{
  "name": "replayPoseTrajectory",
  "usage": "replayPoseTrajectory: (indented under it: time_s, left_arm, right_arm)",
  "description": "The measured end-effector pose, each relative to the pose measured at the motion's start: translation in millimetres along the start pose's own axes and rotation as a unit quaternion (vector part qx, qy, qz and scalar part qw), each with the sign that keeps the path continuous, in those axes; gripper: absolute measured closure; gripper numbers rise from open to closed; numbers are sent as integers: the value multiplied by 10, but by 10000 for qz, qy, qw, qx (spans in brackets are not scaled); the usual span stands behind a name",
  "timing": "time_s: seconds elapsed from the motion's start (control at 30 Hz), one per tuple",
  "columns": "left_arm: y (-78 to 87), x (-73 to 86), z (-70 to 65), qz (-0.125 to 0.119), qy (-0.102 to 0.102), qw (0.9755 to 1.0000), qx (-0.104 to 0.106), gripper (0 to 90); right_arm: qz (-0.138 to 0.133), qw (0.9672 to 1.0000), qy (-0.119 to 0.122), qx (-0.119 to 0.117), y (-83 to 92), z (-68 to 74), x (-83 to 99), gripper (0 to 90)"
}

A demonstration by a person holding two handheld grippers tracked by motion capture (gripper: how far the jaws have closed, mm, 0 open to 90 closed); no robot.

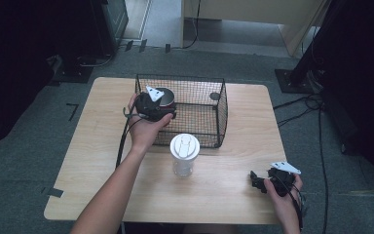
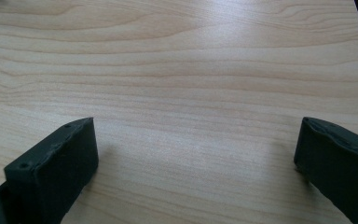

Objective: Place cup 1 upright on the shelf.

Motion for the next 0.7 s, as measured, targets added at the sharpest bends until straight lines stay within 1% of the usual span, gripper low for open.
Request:
replayPoseTrajectory:
  time_s: [0.07, 0.1, 0.17, 0.23, 0.33, 0.37, 0.43, 0.53, 0.57, 0.7]
  left_arm:
    - [-26, 16, 2, 60, -55, 10000, -44, 80]
    - [-37, 22, 3, 92, -38, 9999, -53, 80]
    - [-53, 26, 0, 138, 12, 9999, -13, 80]
    - [-67, 25, -11, 143, -12, 9999, 1, 79]
    - [-98, 40, -45, 235, -66, 9997, 69, 79]
    - [-110, 48, -53, 281, -108, 9995, 88, 79]
    - [-130, 60, -59, 348, -120, 9993, 76, 79]
    - [-158, 70, -60, 501, -67, 9986, 137, 79]
    - [-165, 74, -58, 567, -97, 9982, 149, 79]
    - [-185, 92, -58, 678, -164, 9975, 135, 79]
  right_arm:
    - [-1, 10000, 0, 0, 0, 0, 0, 0]
    - [1, 10000, 3, 0, 0, 0, 0, 0]
    - [-1, 10000, 0, 1, 0, 0, 0, 0]
    - [0, 10000, 1, 0, 0, 0, 0, 0]
    - [0, 10000, 1, 0, 0, 0, 0, 0]
    - [1, 10000, 3, 0, 0, 0, 0, 0]
    - [1, 10000, 2, 0, 0, 0, 0, 0]
    - [-1, 10000, 0, 0, 0, 0, 0, 0]
    - [1, 10000, 1, 0, 0, 0, 0, 0]
    - [-5, 10000, 13, 2, -1, -2, -1, 0]
Point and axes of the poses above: each handheld gripper's, and its own axes: y roughly backward along the jaws, x roughly out of its underside, z roughly to its left, the point moved 8 cm from there along -y, roughly forward along the jaws, and after that the axes turned 3 degrees about z, right-handed, at the moved point
